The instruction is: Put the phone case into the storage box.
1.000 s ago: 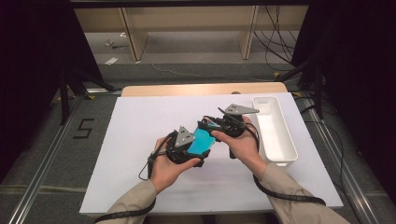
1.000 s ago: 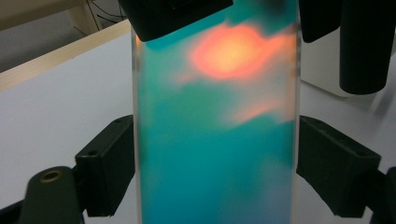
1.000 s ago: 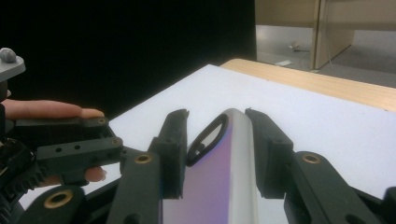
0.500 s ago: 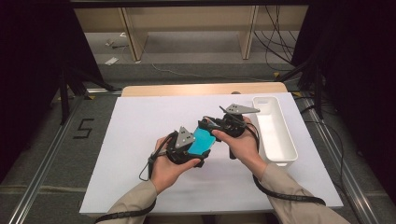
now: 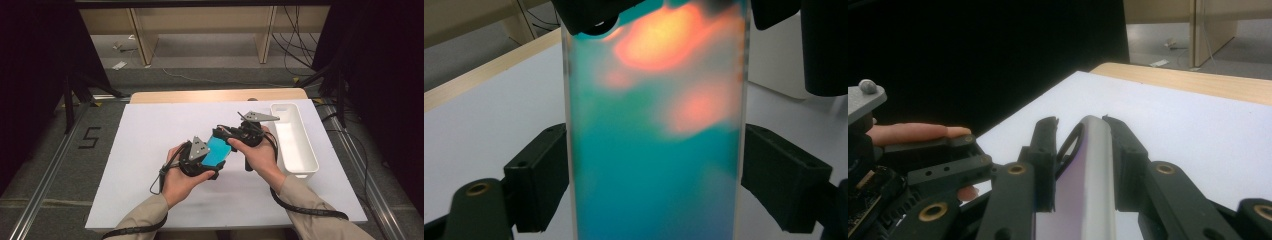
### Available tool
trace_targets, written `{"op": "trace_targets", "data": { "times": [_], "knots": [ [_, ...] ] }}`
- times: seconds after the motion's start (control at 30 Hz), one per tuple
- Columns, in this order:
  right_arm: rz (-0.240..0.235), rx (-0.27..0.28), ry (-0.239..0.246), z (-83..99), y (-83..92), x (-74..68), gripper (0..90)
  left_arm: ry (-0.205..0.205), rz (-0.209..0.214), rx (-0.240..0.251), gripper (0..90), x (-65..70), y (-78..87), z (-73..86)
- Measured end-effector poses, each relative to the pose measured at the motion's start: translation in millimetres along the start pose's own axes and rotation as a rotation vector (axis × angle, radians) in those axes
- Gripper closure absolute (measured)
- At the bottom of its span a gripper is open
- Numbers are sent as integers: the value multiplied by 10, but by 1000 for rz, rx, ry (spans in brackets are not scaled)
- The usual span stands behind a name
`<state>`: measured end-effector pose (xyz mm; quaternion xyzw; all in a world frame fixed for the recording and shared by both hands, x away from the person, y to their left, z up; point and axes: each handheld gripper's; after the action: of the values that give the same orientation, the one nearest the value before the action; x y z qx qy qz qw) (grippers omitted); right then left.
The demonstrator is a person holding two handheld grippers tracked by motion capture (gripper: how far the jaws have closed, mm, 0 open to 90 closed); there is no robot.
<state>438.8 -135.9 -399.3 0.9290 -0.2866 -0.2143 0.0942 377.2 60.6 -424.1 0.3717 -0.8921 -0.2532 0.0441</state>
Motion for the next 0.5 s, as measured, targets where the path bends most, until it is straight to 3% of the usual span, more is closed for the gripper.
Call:
{"op": "trace_targets", "data": {
  "times": [0.17, 0.3, 0.33, 0.37, 0.43, 0.5],
  "knots": [
    [-14, 5, -11, -7, 8, -15, 725, -27, -9, 9, 168, -10, -12, 1],
    [-45, 16, -36, -17, 19, -53, 770, -6, 9, 10, 167, 17, -17, 6],
    [-60, 17, -35, -20, 20, -59, 799, -38, -14, 0, 228, 0, 2, 4],
    [-62, 4, -12, -29, 25, -75, 799, -40, -19, -1, 352, -3, 7, 9],
    [-72, 6, 5, -49, 35, -94, 800, -8, 23, 26, 296, -28, 10, 13],
    [-90, 11, 18, -88, 53, -106, 800, -16, 14, 35, 254, -29, 21, 8]
  ]
}}
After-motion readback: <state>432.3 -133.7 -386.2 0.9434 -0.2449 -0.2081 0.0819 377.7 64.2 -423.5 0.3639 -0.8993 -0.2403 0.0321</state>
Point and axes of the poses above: each handheld gripper's, and its own axes: y roughly backward along the jaws, z roughly out of its underside, x roughly to its right, and after that the axes turned 2 degrees about -y, right-handed
